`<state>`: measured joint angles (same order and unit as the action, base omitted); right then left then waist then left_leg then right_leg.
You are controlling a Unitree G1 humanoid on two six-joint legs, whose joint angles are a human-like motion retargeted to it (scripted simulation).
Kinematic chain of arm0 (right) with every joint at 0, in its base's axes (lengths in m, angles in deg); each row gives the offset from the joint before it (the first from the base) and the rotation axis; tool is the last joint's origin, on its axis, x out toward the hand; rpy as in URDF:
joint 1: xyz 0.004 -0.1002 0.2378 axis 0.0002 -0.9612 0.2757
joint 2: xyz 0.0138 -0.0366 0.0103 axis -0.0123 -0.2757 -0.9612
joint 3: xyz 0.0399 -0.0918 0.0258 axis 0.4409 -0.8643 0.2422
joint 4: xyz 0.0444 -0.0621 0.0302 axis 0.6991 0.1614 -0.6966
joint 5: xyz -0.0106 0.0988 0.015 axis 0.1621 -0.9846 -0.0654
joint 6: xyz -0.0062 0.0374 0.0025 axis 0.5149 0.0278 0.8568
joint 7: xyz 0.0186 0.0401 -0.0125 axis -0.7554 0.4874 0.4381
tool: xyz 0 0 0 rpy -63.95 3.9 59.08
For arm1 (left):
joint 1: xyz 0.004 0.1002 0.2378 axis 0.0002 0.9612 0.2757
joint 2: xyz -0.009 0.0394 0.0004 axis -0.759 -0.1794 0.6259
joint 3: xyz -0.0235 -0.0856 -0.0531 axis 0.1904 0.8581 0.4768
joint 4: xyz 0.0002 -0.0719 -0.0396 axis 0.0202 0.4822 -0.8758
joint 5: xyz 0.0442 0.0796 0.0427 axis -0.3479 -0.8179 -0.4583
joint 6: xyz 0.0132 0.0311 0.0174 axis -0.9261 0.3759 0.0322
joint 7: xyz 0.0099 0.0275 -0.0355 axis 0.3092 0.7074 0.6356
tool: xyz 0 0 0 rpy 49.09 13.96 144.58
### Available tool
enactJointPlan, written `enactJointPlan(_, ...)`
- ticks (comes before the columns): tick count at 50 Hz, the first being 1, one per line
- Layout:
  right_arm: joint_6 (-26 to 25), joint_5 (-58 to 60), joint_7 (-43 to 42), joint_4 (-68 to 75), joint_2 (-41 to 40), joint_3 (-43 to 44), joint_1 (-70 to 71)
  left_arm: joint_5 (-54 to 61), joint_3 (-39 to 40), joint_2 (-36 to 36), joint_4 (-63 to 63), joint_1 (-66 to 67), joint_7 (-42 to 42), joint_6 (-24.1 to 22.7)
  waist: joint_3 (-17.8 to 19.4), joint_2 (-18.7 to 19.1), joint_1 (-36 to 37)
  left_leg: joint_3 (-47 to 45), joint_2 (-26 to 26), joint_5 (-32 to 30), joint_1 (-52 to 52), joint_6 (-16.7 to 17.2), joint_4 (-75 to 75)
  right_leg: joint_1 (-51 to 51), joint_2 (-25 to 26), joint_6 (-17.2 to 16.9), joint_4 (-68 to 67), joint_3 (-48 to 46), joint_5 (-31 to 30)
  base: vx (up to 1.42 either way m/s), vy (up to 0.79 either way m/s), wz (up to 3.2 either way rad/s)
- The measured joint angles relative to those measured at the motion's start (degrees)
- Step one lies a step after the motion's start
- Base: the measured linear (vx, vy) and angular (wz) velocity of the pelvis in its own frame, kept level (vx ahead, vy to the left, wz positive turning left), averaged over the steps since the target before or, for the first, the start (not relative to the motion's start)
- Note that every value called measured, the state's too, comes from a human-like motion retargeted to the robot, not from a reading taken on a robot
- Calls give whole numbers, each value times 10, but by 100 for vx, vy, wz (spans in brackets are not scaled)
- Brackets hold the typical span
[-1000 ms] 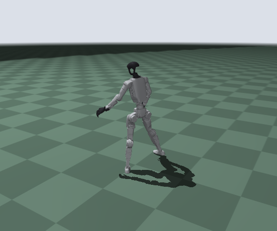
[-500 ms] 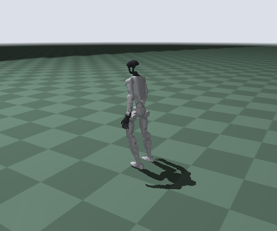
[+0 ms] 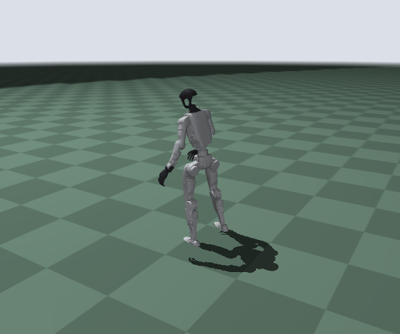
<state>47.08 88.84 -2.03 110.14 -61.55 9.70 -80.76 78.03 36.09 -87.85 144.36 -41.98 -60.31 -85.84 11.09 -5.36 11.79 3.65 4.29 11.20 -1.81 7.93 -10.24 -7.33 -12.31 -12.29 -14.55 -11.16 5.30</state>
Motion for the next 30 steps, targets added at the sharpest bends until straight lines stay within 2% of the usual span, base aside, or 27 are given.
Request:
enactJointPlan(2, -6, 2, 4, -6, 9, 14, -12, -6, -2, -10, -8, -3, -1, 0, -7, 4, -1, -7, 6, 0, 2, 8, 3, 10, -25, -7, 29, -20, -7, 8, -26, -36)
enactJointPlan(6, -4, 4, 20, -27, 24, 47, -52, -28, 13, -31, -20, 8, 0, -4, -27, 4, 5, -40, 22, 2, 12, 23, 10, 24, -77, -12, 44, -148, -32, 10, -33, -67)
enactJointPlan(10, -8, -1, 54, -63, 40, 94, -95, -46, 55, -48, -24, 18, 3, 0, -48, -5, 1, -69, 38, -5, 18, 33, 21, 33, -84, -21, 73, -221, -80, 13, -42, -71)
enactJointPlan(12, -9, -3, 62, -71, 46, 110, -115, -48, 81, -46, -23, 33, 7, 2, -55, -2, -9, -86, 52, -8, 25, 34, 17, 28, -73, -25, 68, -212, -80, 16, -47, -77)
enactJointPlan(13, -4, -5, 65, -73, 50, 116, -125, -53, 94, -43, -22, 43, 9, -1, -57, 1, -12, -101, 63, -5, 30, 32, 9, 12, -75, -22, 27, -203, -60, 17, -47, -75)
enactJointPlan(15, -14, -9, 70, -66, 58, 132, -133, -49, 108, -33, -23, 55, 1, 10, -60, 9, -34, -124, 77, -13, 26, 26, -9, 28, -49, -26, 67, -187, -63, 15, -44, -49)
enactJointPlan(18, -13, -17, 84, -49, 61, 158, -147, -73, 100, -18, -30, 76, -37, 12, -66, 14, -56, -177, 93, -7, 14, 0, -67, -1, -47, -27, 2, -166, -28, 16, -41, -70)
enactJointPlan(20, -29, -46, 77, -37, 66, 181, -143, -88, 70, -15, -51, 82, -65, 27, -57, 19, -70, -178, 90, 6, -3, -12, -121, 8, -29, -16, 20, -146, -27, 13, -38, -80)
enactJointPlan(25, -34, -124, 62, -29, 73, 233, -154, -135, -37, -18, -148, 118, -124, 25, -33, 33, -82, -93, 6, 38, -35, -14, -213, 44, 13, -11, 73, -75, -41, 14, -27, -133)
enactJointPlan(30, -20, -152, 24, -30, 73, 246, -152, -158, -91, -16, -237, 141, -107, 14, -20, 37, -86, -86, -51, 47, -58, -34, -199, 49, 43, -5, 78, 21, -43, 17, -15, -185)
